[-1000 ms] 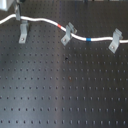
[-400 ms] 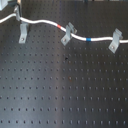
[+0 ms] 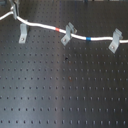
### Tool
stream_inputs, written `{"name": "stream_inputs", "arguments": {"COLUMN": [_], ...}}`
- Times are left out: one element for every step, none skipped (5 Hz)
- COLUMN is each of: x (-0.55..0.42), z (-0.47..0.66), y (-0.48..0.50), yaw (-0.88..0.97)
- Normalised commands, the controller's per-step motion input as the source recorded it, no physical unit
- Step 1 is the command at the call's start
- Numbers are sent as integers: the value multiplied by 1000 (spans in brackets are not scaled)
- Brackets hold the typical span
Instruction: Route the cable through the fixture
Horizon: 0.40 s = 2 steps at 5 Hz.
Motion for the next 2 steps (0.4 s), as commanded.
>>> {"name": "stream_inputs", "arguments": {"x": [17,-29], "z": [195,392], "y": [62,77], "yaw": [146,163]}}
